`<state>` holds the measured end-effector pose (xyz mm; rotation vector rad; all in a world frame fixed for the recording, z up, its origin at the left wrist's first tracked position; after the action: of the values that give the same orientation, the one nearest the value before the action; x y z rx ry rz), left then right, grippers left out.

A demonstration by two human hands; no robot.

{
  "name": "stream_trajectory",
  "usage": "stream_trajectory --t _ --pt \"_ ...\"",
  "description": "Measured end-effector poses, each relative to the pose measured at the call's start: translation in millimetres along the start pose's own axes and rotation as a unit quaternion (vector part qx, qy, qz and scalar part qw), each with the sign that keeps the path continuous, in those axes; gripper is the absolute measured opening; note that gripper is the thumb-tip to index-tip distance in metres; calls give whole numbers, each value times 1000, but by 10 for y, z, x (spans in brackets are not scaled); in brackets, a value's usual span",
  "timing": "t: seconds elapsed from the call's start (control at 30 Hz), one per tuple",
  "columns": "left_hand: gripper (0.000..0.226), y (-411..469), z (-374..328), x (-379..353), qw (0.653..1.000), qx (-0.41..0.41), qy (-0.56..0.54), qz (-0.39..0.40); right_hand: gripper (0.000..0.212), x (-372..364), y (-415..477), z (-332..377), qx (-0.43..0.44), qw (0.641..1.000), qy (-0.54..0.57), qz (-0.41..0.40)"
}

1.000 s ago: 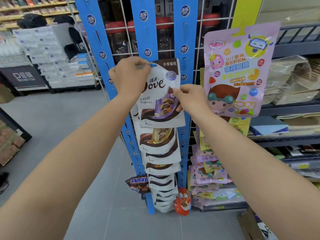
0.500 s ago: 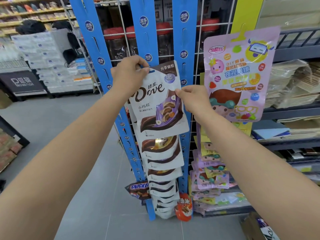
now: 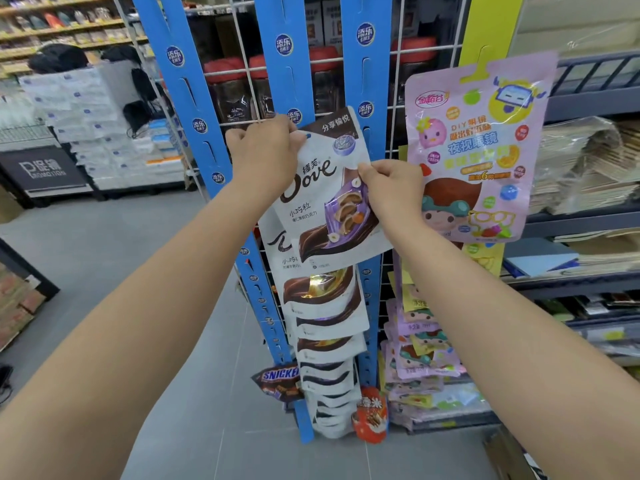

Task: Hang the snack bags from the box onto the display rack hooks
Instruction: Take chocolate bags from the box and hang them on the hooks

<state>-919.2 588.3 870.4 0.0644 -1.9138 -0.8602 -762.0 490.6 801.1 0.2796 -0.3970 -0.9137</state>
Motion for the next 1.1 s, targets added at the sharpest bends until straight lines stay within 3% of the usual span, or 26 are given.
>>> stream_trajectory --t 0.1,0.23,0.33,0.47,0.63,0.73,0.9,0.97,1.1 --pt "26 -47 0 -9 1000 -16 -14 -17 37 19 -27 -5 8 1000 -7 -3" --pt "25 -228 71 84 982 -12 -155 -105 35 60 -105 -28 16 1000 -17 -11" --pt "20 -299 97 -25 984 8 -150 -99 35 35 -167 -101 15 1000 -21 -10" --pt "20 -301 176 -149 955 61 -278 -87 34 27 -197 -186 10 1000 -29 -7" --pt "21 -244 288 -146 928 101 -352 -77 30 -4 -182 -109 10 1000 -18 1" --pt "3 -200 244 -125 953 53 -292 -57 31 1 -159 -67 13 1000 -8 -1" --pt "20 -137 138 -50 990 3 -140 -24 32 10 -137 -26 11 1000 11 -10" --pt "21 -74 134 -70 995 9 -101 27 32 0 -128 14 11 1000 13 -11" --pt "21 96 160 -149 973 59 -136 175 34 -10 -66 91 5 1000 6 -7"
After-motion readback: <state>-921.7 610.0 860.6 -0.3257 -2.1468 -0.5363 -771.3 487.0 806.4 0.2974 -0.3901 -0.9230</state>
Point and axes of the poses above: each hand's wrist, its own y-axis towards the middle knuckle, its own x-axis out of the back of the hand, z = x × y, the point moved 10 cm from there along y, towards the middle knuckle, and after that the axes turned 4 degrees about -z, right-handed, at the moved point
